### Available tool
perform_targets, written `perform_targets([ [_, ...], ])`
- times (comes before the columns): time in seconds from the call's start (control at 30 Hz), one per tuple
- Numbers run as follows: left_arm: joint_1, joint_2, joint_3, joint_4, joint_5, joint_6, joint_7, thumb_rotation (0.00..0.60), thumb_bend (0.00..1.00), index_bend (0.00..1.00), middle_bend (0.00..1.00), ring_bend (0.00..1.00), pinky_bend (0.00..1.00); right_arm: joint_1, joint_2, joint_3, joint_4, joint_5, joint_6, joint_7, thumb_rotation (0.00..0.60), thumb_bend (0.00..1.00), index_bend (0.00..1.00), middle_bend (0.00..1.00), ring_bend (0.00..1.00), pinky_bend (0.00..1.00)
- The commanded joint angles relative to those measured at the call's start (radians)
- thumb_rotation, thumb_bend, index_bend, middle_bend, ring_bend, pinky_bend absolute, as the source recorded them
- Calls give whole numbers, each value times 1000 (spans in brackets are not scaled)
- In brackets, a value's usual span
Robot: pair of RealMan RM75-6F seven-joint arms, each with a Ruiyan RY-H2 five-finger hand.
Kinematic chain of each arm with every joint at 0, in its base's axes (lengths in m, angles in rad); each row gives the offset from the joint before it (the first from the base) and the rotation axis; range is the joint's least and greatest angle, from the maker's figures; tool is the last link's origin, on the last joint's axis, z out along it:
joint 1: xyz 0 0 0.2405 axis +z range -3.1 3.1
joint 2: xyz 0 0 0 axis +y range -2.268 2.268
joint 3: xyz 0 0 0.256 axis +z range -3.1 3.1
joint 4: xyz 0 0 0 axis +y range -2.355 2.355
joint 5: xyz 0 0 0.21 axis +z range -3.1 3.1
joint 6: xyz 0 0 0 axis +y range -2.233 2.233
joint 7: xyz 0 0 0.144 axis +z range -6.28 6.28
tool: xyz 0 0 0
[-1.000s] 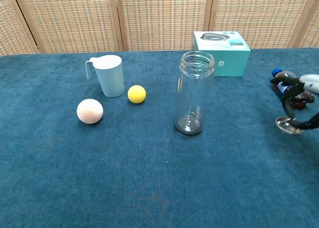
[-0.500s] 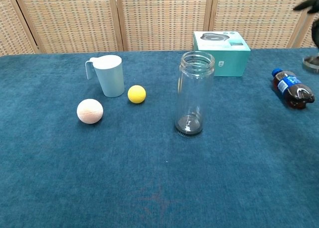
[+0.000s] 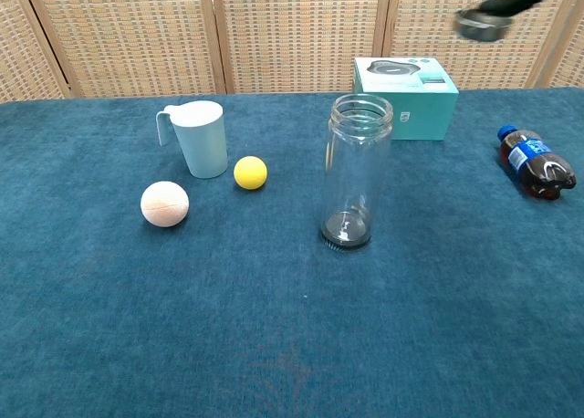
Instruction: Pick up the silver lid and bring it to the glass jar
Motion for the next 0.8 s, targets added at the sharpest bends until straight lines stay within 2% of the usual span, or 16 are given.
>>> perform_targets([
  [0.03,0,-1,-1,-1,-1,1,2,600,116,0,0,0,0,102,-92,7,-9,111,25,-99,600,589,669,0,0,0],
  [0.27,-2,4,-4,1,-4,-4,-14,600,116,0,0,0,0,175,-194,-35,-5,149,100,-202,600,589,669,0,0,0],
  [0.5,-1,11,-2,4,2,-2,-33,600,116,0,0,0,0,225,-283,-50,36,184,170,-273,600,589,669,1,0,0],
  [0.8,-6,13,-3,7,-1,-13,-37,600,116,0,0,0,0,238,-320,-68,55,191,193,-289,600,589,669,1,0,0],
])
